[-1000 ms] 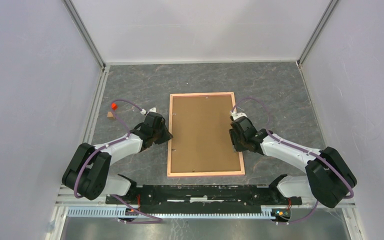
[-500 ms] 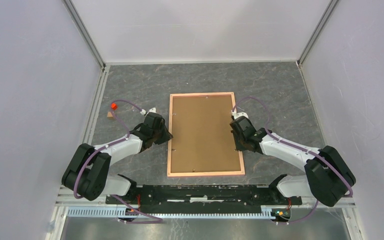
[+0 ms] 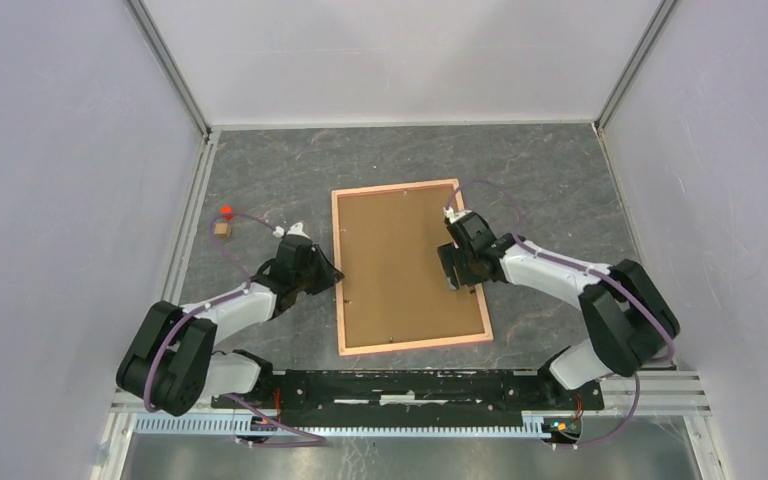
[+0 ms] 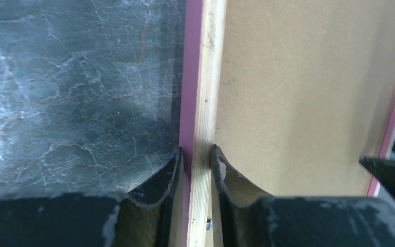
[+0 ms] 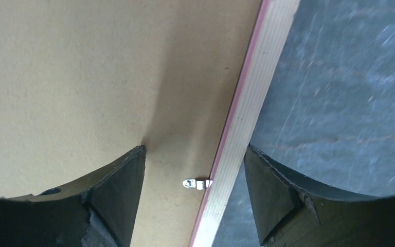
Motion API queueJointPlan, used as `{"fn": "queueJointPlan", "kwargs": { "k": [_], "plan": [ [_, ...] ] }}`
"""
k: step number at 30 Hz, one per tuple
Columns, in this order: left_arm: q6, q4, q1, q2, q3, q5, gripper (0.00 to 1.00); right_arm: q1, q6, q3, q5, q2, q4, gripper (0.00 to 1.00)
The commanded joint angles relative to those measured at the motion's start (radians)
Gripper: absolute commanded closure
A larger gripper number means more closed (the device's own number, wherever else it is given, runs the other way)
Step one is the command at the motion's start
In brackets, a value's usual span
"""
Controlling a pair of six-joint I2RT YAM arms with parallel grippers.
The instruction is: Put the photo into the frame
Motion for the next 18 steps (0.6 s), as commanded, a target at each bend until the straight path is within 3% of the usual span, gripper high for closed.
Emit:
{"fn": "queueJointPlan", "kwargs": {
  "k": [1, 4, 7, 10, 13, 18],
  "plan": [
    [-0.098, 0.080, -0.044, -0.010, -0.117, 0.268, 0.74, -0.048, -0.078, 0.169, -0.091, 0.126, 0.168, 0.25],
    [-0.129, 0.116, -0.136, -0.059, -0.137, 0.313, 0.56, -0.094, -0.121, 0.296, -0.118, 0.228, 0.196, 0.22],
    [-0.151, 0.098, -0.305, -0.105, -0.107, 0.259, 0.35, -0.133, -0.161, 0.497, -0.154, 0.370, 0.163, 0.21],
    [-0.174, 0.133, -0.431, -0.102, -0.069, 0.207, 0.22, -0.145, -0.180, 0.703, -0.216, 0.509, 0.103, 0.20],
    [-0.189, 0.218, -0.493, -0.050, -0.042, 0.218, 0.17, -0.146, -0.189, 0.850, -0.271, 0.598, 0.024, 0.20],
    [-0.156, 0.234, -0.527, -0.031, -0.027, 0.204, 0.10, -0.156, -0.197, 0.839, -0.104, 0.521, -0.064, 0.17]
  ]
}}
